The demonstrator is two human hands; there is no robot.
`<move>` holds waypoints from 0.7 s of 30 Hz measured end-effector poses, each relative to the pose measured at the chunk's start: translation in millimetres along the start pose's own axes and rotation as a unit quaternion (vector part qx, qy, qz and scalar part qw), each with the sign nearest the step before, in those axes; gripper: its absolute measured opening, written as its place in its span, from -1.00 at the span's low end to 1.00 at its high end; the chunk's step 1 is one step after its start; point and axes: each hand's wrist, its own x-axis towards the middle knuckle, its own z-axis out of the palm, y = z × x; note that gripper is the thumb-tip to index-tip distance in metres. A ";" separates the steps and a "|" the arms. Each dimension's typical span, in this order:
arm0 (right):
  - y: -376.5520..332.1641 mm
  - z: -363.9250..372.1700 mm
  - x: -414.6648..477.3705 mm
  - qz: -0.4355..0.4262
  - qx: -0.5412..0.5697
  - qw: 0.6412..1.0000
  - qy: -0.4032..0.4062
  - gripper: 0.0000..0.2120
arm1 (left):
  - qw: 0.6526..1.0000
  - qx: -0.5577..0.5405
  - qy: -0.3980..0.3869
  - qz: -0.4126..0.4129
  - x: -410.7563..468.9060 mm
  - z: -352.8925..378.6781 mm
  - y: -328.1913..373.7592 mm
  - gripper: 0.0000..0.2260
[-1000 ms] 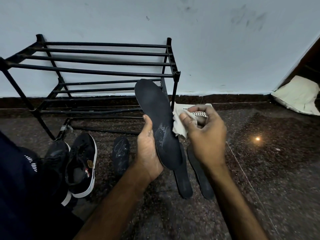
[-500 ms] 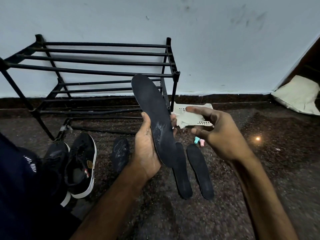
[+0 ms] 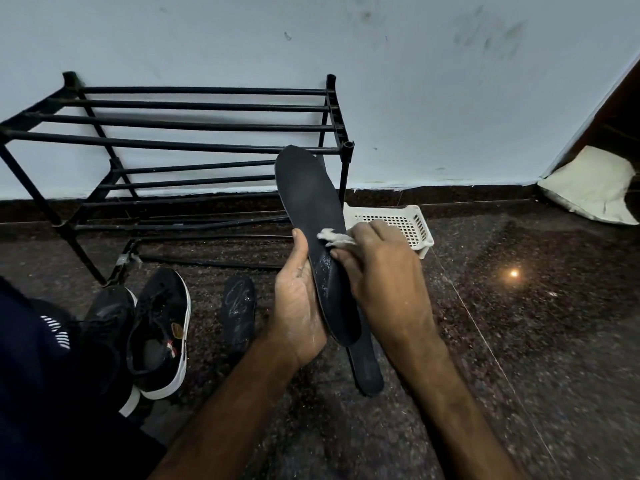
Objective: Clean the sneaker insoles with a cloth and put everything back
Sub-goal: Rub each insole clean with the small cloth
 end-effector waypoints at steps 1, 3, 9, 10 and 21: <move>0.8 2.8 0.1 -0.007 0.024 1.000 -0.015 -0.80 | 1.000 0.004 0.000 0.002 0.1 -0.5 0.7 -0.43; 3.5 4.4 1.8 -0.015 0.095 0.995 -0.029 -0.84 | 1.000 0.002 0.000 0.008 0.3 -1.5 3.0 -0.40; 4.2 0.9 2.0 -0.057 0.226 0.970 -0.062 -0.79 | 1.000 -0.002 0.007 -0.001 -0.4 -0.9 8.6 -0.30; 4.7 -1.7 1.2 -0.073 0.245 0.962 -0.090 -0.80 | 1.000 -0.008 0.006 -0.005 -0.5 -0.9 10.5 -0.25; 7.8 -6.7 3.0 -0.046 0.144 0.984 -0.094 -0.85 | 1.000 -0.011 0.020 -0.015 -3.1 3.3 6.4 -0.32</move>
